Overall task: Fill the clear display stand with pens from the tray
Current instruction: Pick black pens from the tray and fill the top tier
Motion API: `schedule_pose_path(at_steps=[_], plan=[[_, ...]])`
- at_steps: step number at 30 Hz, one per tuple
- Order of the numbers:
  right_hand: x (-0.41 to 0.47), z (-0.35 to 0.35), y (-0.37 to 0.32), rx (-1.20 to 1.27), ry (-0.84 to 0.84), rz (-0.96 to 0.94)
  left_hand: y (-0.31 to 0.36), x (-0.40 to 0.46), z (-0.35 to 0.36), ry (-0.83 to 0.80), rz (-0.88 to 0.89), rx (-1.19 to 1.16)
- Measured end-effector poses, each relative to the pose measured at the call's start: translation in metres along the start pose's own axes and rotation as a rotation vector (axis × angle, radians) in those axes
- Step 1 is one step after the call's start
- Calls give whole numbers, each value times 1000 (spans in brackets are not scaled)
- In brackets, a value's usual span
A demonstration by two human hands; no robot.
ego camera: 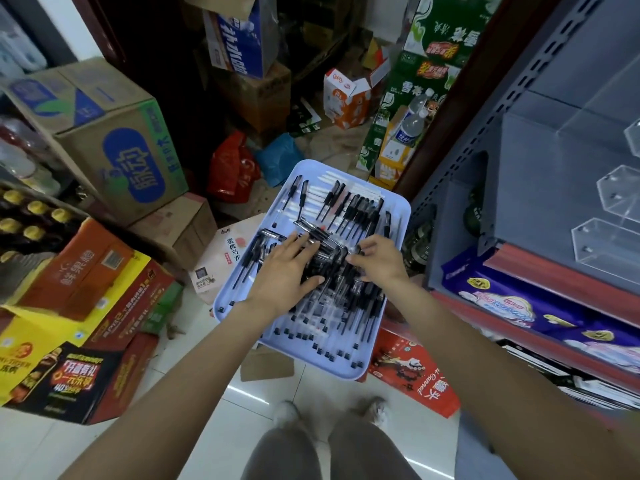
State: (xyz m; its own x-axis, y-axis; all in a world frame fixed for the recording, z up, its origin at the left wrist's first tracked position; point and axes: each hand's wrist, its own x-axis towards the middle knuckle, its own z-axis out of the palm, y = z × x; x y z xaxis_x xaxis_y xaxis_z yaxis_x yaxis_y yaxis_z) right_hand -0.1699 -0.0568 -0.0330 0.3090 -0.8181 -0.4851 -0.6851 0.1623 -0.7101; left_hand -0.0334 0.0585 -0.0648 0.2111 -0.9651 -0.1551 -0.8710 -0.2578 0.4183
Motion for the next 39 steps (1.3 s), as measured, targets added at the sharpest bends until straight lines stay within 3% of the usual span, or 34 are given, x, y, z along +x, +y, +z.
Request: schedule_pose_path(at_steps=[6, 11, 16, 21, 28, 35, 39], plan=[[-1, -12, -5, 222, -63, 88, 3, -3, -3, 36, 10, -80], [-5, -33, -12, 328, -122, 72, 20, -4, -19, 92, -24, -354], [-17, -56, -24, 421, -172, -23, 58, 7, -34, -126, 61, -522], [-32, -99, -39, 500, -109, -227, 92, 25, -58, -28, 101, -651], [-59, -205, -47, 537, 42, -537, 176, 68, -114, 100, 276, -508], [-84, -366, -19, 666, 264, -689, 338, 123, -150, 236, 517, -288], [-88, -461, 13, 860, 458, -730, 415, 156, -146, 498, 357, -123]])
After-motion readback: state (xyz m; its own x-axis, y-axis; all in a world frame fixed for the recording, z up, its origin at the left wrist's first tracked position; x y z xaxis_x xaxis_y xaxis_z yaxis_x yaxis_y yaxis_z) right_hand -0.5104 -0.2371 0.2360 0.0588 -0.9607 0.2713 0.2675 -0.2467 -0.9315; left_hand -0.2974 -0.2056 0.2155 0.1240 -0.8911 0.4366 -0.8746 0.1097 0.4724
